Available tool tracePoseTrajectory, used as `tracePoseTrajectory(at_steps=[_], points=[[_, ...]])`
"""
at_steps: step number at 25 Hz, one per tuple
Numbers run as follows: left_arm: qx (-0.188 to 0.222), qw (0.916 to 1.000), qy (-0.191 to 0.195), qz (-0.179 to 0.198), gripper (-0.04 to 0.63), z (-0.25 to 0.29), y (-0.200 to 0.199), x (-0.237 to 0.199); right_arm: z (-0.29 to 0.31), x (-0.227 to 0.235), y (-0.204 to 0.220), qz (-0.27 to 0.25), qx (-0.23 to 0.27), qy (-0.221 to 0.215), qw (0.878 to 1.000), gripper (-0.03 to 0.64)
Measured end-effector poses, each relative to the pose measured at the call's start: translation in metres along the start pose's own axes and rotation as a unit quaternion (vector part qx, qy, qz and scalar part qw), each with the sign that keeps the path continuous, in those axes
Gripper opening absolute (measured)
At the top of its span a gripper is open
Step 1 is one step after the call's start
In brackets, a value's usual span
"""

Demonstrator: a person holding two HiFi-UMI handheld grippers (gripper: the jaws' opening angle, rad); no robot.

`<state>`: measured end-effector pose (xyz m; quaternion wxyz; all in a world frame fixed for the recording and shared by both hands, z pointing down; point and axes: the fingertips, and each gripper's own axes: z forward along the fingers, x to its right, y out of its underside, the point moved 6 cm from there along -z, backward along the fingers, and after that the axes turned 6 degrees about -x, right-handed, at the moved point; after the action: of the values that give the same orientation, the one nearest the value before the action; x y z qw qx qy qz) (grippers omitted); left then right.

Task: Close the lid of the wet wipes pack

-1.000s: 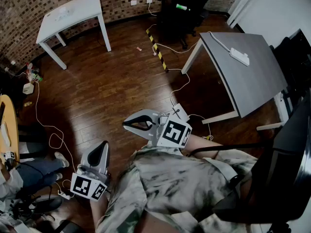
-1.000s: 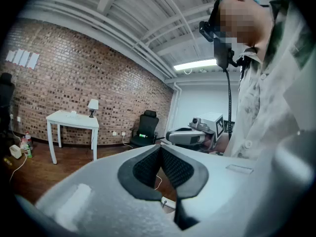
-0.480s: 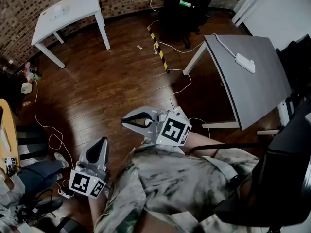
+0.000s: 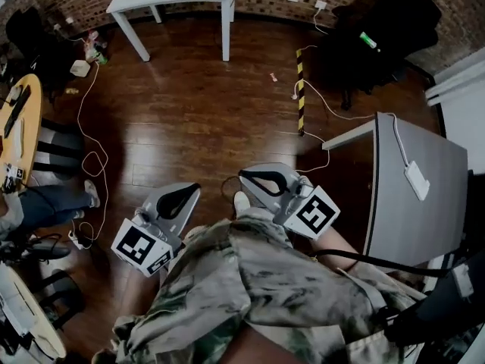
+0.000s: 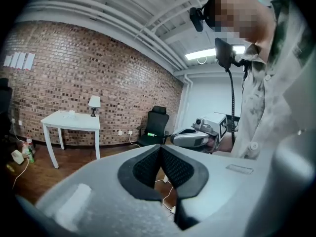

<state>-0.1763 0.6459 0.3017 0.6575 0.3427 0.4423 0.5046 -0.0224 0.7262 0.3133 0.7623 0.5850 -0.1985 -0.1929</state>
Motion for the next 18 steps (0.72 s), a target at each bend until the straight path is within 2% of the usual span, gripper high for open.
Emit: tracePoseTrajectory(at_steps=[3,10,14,18], points=[[0.004,1.0000,-0.006,-0.002,0.002,0.021,-0.008,-0.006,-0.010,0.028,0.005,0.010,-0.012,0.003,1.000,0.005],[0.006,0.9992,-0.036,-0.017,0.002,0.031,-0.020,-0.032,0.016,0.064,0.013,0.004,-0.042,-0.043,0.998,0.005],[0.024,0.9984,-0.049,-0.011,0.002,0.023,-0.024,-0.065,0.055,0.078,0.001,-0.021,-0.043,-0.065,0.997,0.005],[0.041,0.9976,-0.053,-0.016,0.002,0.014,-0.023,-0.114,0.099,0.096,-0.015,-0.042,-0.045,-0.067,0.996,0.005]])
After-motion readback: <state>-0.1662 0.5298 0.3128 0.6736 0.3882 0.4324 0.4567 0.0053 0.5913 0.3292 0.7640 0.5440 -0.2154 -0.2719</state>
